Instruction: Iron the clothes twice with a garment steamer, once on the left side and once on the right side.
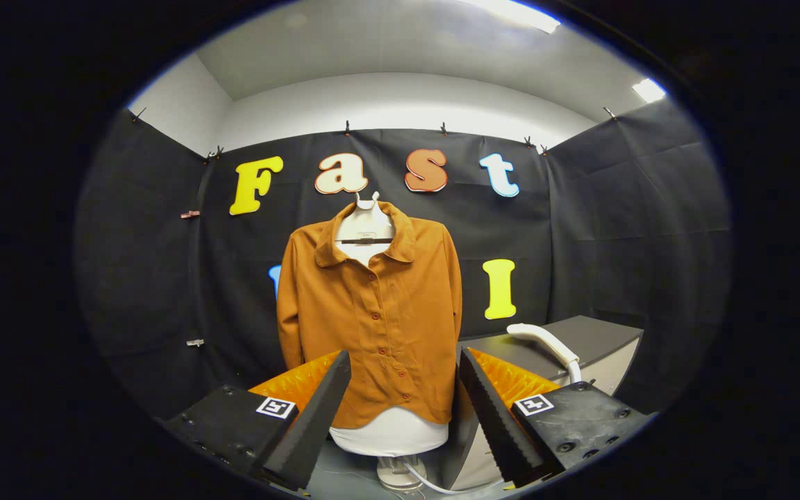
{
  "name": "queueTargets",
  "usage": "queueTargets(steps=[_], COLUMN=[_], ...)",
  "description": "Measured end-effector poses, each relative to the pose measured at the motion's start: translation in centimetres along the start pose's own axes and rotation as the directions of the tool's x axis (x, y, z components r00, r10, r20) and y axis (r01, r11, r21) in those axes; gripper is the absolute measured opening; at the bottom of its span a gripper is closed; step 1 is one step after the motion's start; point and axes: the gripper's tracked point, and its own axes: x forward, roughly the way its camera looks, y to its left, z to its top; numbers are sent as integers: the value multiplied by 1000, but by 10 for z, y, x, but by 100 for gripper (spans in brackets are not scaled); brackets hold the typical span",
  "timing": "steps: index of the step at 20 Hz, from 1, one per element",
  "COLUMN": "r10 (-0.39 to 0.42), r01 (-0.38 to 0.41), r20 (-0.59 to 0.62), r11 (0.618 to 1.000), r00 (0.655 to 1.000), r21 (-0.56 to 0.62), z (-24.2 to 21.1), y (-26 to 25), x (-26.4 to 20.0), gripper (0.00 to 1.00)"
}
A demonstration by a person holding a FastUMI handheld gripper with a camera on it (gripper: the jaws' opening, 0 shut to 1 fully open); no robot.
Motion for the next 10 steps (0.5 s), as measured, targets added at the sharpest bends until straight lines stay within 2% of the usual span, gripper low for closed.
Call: queueTargets(steps=[5,8,10], r10=[-116,-202,-232], r01=[116,202,232], r20=[-22,-1,-6], r11=[993,979,972], r00=[993,979,973], r21=[-2,15,21], z=[-8,-1,-3], y=[-30,-65,-88], x=[5,16,30], gripper=[99,98,98])
